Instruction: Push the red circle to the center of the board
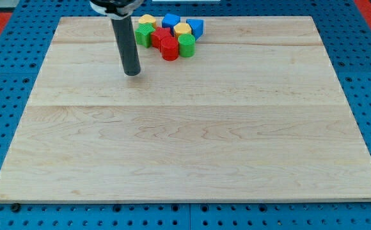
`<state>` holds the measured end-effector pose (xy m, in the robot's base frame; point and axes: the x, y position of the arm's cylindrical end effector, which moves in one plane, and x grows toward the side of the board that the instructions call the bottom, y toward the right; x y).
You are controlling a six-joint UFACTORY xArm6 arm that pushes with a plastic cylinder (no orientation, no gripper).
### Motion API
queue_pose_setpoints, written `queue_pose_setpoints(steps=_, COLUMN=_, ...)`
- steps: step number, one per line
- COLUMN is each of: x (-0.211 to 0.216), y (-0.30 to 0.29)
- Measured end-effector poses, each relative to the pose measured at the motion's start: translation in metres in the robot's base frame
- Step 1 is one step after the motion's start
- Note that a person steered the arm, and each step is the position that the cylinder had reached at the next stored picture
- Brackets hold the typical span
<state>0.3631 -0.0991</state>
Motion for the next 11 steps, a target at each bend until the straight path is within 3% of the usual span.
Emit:
queue_pose_setpoints(steps=1, x=0.003, y=0.058)
queue_pose_setpoints(steps=2, x=-0.022, y=0.124)
queue_pose_setpoints(steps=3, x=-0.084, y=0.157)
queue_pose_setpoints(steps=4, x=-0.161, y=0.156)
queue_pose_setpoints(steps=5, x=-0.170, y=0.126)
queue_pose_setpoints(steps=7, x=-0.128, y=0.052)
queue_pose_setpoints(steps=9, x=-0.068, y=0.051)
queue_pose_setpoints(steps=11, x=-0.038, y=0.067)
